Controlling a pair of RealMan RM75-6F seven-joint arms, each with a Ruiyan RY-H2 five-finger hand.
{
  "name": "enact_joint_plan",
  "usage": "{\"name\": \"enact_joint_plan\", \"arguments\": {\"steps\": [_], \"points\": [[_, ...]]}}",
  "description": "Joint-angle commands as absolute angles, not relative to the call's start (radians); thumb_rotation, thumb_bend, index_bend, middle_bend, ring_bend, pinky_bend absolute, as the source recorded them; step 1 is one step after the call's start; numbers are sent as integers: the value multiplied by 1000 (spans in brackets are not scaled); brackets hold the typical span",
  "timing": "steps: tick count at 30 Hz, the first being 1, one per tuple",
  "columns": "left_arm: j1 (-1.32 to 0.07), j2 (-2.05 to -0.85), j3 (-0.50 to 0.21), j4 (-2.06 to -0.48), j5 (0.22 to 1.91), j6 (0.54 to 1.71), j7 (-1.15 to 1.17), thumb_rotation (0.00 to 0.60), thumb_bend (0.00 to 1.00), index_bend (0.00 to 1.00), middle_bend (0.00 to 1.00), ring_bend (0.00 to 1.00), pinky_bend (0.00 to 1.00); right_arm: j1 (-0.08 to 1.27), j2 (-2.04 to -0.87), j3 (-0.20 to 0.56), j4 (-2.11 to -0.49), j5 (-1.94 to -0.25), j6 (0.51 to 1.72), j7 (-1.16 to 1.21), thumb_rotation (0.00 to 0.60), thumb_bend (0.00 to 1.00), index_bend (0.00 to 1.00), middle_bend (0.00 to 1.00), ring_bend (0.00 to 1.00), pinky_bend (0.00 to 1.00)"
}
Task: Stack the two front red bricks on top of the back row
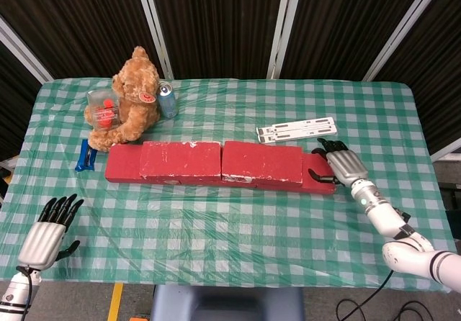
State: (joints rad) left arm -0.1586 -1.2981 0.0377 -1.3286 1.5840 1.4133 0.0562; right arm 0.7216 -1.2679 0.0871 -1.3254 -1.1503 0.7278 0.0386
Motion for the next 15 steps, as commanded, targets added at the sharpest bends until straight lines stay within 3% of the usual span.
{"name": "enact_joint_plan", "arguments": {"steps": [1, 15], "points": [[-157, -1296, 37, -1328, 1582, 1416, 54, 600, 260, 0, 0, 0, 58, 723, -1279, 88, -1318, -1154, 721, 36, 173, 481, 306, 0, 0, 0], [-154, -1291, 38, -1330, 1582, 1417, 49, 600, 259, 0, 0, 0, 58, 736, -1312, 110, -1337, -1152, 704, 23, 177, 481, 312, 0, 0, 0]]}}
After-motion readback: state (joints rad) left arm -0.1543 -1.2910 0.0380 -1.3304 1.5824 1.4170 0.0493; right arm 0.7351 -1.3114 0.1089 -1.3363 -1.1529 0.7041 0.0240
